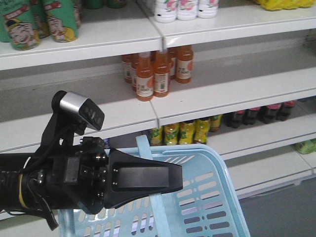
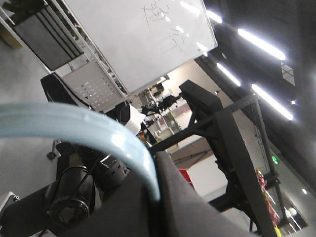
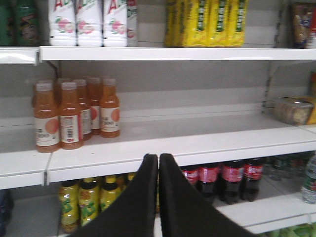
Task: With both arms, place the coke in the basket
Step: 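Turn the base away from the drink shelf holding the basket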
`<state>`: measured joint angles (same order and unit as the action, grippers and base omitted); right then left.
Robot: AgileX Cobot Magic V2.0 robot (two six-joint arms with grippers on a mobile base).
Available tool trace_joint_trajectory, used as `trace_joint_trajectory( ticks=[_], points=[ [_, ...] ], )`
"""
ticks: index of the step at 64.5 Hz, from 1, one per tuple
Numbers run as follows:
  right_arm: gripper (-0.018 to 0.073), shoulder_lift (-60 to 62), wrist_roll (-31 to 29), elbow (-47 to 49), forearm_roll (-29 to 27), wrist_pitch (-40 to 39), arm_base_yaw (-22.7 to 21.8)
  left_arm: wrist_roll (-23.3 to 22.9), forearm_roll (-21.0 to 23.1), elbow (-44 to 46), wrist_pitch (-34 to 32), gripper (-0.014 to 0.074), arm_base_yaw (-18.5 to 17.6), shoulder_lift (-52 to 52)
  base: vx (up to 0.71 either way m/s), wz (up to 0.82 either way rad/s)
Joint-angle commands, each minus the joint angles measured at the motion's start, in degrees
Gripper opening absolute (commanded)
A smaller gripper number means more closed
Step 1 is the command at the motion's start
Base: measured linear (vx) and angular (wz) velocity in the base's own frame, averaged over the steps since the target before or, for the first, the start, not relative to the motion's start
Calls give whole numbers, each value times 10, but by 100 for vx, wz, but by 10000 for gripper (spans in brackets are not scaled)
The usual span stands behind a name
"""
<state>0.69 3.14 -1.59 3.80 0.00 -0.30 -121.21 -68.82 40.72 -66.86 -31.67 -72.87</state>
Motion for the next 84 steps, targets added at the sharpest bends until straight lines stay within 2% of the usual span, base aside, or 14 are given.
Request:
trace_joint_trajectory(
  ticks=[1, 84],
  points=[
    [-5, 8, -1, -9, 5, -41, -2, -1, 45, 12, -121, -8, 0, 17, -3, -65],
    [-5, 8, -1, -9, 5, -41, -2, -1, 45, 12, -121, -8, 0, 17, -2, -55]
  ],
)
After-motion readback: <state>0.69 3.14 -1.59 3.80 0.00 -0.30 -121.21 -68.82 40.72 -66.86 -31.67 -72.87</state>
